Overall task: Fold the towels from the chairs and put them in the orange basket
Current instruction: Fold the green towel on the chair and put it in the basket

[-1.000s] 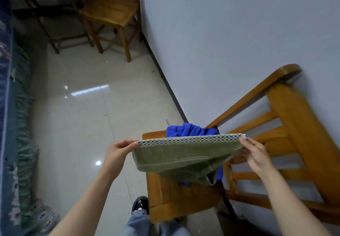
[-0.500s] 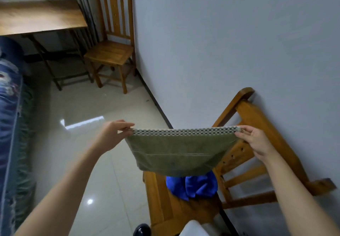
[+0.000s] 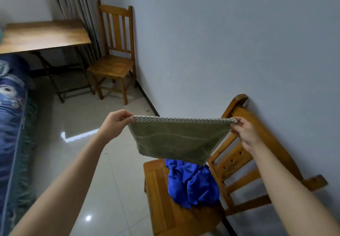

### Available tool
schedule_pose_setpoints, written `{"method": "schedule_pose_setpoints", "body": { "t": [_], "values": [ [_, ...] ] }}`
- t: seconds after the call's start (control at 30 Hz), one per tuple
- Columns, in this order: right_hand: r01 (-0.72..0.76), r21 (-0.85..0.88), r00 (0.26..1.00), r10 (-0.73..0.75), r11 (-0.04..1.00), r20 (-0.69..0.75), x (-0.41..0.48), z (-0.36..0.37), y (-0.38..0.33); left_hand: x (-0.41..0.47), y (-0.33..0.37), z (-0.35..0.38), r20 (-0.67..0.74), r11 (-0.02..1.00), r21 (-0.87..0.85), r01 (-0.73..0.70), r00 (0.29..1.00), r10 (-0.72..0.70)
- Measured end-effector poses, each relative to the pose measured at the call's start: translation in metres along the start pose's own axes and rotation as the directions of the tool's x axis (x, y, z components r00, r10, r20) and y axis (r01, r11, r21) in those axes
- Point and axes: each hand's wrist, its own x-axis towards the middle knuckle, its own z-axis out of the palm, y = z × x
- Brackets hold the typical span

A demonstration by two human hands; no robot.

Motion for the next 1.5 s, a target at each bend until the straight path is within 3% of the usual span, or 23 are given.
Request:
{"method": "schedule_pose_setpoints", "body": {
  "t": [0.13,0.4,0.67,0.8,0.93,1.1,1.3,1.5],
  "values": [
    [-0.010,-0.067,1.000,0.008,0.998,-0.029,0.008,0.008,0.004,0.006,-0.002,0.005,0.011,0.989,-0.109,0.102,0.995,-0.102],
    [-0.066,-0.158,0.998,0.063,0.985,-0.021,0.037,0.023,0.005,0.029,-0.008,0.011,-0.029,0.984,-0.086,0.159,0.986,-0.162],
    [-0.006,-0.084,1.000,0.006,0.996,0.003,0.051,0.031,-0.006,0.023,-0.019,0.005,-0.094,0.978,-0.144,0.149,0.982,-0.164],
    [-0.061,-0.037,0.996,0.064,0.997,0.062,0.027,0.021,0.011,-0.011,-0.043,0.015,0.027,0.943,-0.245,0.224,0.974,-0.225],
    [-0.177,-0.199,0.977,0.196,0.964,0.084,-0.002,0.013,0.067,-0.057,-0.091,0.044,0.259,0.888,-0.247,0.389,0.909,-0.326],
    [-0.342,-0.389,0.918,0.393,0.855,0.056,-0.031,0.008,0.154,-0.107,-0.156,0.098,0.373,0.818,-0.122,0.563,0.790,-0.488],
    [-0.503,-0.472,0.828,0.560,0.724,-0.023,-0.058,0.005,0.231,-0.151,-0.193,0.163,0.381,0.752,-0.003,0.659,0.696,-0.609],
    [-0.493,-0.507,0.823,0.568,0.707,-0.009,-0.046,0.003,0.245,-0.152,-0.208,0.184,0.328,0.738,-0.017,0.674,0.701,-0.633]
  ]
}}
